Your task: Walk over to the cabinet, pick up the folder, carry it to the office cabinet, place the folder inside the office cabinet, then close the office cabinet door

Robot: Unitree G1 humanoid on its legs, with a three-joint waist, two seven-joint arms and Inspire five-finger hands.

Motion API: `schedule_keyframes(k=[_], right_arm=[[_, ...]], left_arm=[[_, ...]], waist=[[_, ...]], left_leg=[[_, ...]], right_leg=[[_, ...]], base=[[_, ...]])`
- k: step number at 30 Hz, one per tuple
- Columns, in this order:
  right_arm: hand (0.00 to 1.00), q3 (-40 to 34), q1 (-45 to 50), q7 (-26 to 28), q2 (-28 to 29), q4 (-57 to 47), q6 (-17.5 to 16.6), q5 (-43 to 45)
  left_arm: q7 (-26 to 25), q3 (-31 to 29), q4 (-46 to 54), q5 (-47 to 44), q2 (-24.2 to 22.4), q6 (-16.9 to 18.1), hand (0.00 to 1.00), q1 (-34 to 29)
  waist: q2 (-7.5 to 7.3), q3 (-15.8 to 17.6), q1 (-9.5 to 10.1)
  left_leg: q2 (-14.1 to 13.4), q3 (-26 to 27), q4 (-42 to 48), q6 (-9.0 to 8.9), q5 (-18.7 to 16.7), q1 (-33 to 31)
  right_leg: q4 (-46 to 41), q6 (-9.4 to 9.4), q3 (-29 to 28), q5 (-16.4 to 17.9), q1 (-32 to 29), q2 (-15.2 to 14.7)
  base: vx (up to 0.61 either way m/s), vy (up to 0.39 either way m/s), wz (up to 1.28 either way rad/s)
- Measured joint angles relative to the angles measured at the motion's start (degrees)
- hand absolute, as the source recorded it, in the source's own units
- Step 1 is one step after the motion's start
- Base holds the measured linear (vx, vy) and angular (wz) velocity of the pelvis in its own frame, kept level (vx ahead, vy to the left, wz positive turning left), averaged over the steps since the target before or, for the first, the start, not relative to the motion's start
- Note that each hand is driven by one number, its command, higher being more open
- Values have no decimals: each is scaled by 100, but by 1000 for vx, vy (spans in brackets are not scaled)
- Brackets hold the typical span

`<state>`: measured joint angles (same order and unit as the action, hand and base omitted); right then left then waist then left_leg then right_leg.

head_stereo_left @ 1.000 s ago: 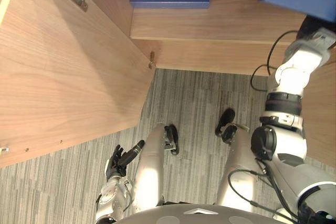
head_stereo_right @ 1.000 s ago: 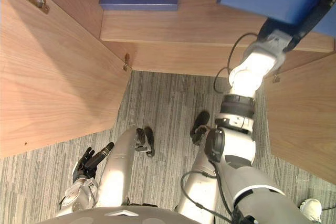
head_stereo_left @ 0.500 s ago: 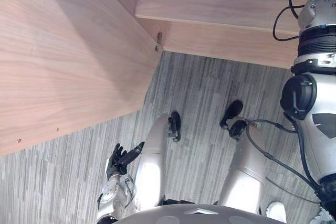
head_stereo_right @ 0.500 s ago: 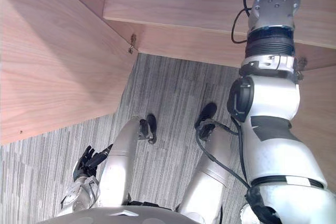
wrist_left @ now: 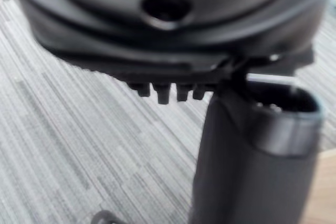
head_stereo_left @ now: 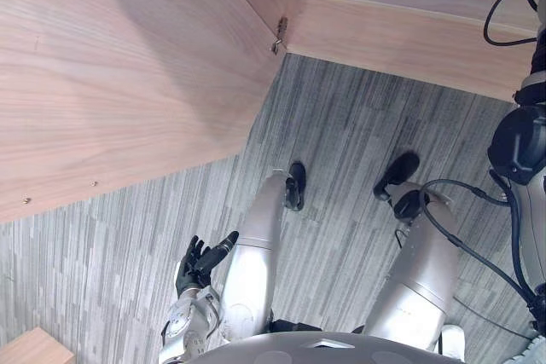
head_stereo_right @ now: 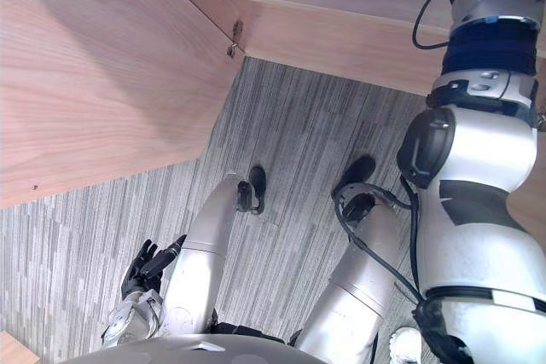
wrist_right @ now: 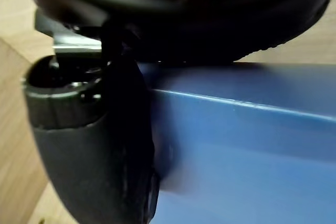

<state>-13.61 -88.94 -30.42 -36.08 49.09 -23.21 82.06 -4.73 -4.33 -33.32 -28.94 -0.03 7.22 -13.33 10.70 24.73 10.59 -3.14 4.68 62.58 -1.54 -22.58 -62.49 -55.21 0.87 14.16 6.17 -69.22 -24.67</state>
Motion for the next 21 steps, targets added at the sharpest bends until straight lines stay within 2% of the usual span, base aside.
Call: schedule_keyframes(k=[3, 6, 7, 13, 21], right_arm=[[0, -85, 2, -18, -78, -53, -134, -1], [0, -169, 37, -90, -86, -52, -136, -1], [100, -171, 62, -176, -89, -52, -134, -2], [100, -46, 61, -214, -93, -52, -62, -16], [100, 343, 63, 41, -153, -43, 261, -79]], left_arm=[[4, 131, 29, -22, 14, -9, 100, -108], [9, 187, 27, -31, 59, -41, 100, -258], [23, 225, -2, -50, 72, -118, 100, -340], [111, 224, -427, -18, 35, -245, 100, -414], [108, -138, -714, -6, -169, -231, 100, -321]], waist=[[101, 44, 8], [108, 47, 7], [124, 55, 2], [129, 57, -19], [128, 56, -63]], left_leg=[[-4, 4, 60, -11, -8, -77], [-45, 7, 117, -18, -12, -159], [-55, 7, 120, -19, -12, -160], [-102, 44, 116, -34, -6, -163], [-151, 41, 7, -106, 57, -99]], right_leg=[[-66, -11, -36, 22, -97, -1], [-99, -19, -46, 27, -179, 31], [-98, -21, -53, 28, -183, 47], [-82, -25, -97, 31, -239, 104], [-16, -25, -95, 31, -204, 180]], base=[[-41, 67, 1], [-41, 59, -4], [-42, 63, -4], [-42, 63, -5], [-43, 60, -2]])
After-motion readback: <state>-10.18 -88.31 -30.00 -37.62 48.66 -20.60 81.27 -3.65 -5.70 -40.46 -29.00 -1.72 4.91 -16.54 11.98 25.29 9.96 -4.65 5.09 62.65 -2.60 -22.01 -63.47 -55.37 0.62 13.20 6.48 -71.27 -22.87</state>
